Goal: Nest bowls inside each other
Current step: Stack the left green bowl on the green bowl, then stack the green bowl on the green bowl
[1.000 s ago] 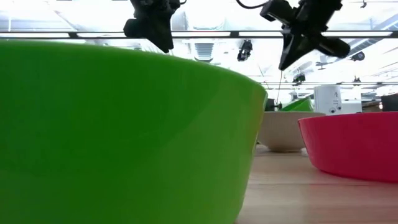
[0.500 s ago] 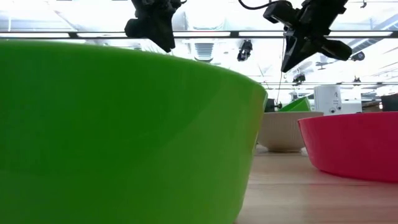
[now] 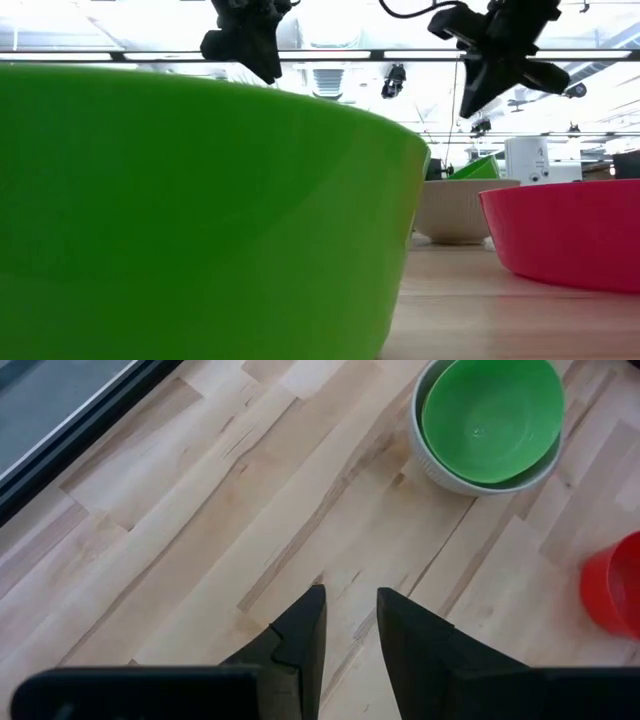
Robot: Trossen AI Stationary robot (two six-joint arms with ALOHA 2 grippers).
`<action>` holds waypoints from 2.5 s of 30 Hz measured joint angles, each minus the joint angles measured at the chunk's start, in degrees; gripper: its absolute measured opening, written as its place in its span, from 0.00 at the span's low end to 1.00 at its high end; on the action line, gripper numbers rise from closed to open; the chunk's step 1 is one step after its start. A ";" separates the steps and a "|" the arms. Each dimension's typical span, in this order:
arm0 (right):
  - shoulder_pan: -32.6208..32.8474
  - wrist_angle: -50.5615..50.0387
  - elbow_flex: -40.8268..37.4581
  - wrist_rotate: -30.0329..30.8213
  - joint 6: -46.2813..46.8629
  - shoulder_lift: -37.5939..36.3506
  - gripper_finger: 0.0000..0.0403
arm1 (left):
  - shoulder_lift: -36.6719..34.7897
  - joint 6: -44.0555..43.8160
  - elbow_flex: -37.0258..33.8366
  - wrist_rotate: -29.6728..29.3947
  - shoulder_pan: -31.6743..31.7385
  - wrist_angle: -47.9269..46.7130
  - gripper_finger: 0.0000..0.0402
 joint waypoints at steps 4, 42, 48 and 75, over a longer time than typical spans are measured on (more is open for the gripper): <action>0.06 -3.19 0.00 0.07 0.58 0.00 0.02 | 0.00 0.03 0.00 -0.02 -0.01 0.00 0.24; 0.34 0.25 -5.53 -4.70 8.52 6.14 0.02 | -0.02 -0.60 0.00 -0.04 -0.99 0.00 0.24; 0.34 0.76 -5.53 -4.94 8.55 7.42 0.02 | -0.02 -0.60 0.00 -0.04 -1.32 -0.02 0.24; 9.29 10.98 11.50 3.41 -16.99 4.90 0.02 | -0.02 2.22 -0.13 1.28 -2.72 -5.13 0.24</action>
